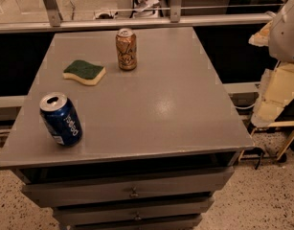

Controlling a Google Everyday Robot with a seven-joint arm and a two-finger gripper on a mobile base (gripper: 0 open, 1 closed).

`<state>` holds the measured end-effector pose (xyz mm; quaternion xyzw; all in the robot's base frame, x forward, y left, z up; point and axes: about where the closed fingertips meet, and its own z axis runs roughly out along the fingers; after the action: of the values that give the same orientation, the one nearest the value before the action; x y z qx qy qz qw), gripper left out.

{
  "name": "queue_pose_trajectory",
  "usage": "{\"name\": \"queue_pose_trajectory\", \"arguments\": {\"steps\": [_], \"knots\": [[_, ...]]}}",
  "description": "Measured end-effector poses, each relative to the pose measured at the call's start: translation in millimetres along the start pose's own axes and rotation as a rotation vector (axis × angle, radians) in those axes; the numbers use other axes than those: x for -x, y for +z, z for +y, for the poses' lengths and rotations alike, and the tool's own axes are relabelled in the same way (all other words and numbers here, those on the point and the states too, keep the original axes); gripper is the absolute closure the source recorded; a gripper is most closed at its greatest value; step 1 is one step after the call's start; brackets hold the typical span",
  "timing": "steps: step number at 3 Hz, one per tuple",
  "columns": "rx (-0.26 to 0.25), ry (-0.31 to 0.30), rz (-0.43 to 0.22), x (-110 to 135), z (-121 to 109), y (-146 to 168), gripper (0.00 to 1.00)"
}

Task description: Move sponge near pepsi can

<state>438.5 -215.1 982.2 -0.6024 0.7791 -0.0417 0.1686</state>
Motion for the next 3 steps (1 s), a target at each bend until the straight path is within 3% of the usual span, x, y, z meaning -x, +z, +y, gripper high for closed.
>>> {"name": "queue_pose_trajectory", "arguments": {"steps": [1,2,3], "knots": [[0.000,0.000,0.000,0,0,0,0.00],[-0.007,-0.049,-0.055,28,-19,15,0.00],[-0.022,-0.127,-0.133,84,-59,33,0.00]]}}
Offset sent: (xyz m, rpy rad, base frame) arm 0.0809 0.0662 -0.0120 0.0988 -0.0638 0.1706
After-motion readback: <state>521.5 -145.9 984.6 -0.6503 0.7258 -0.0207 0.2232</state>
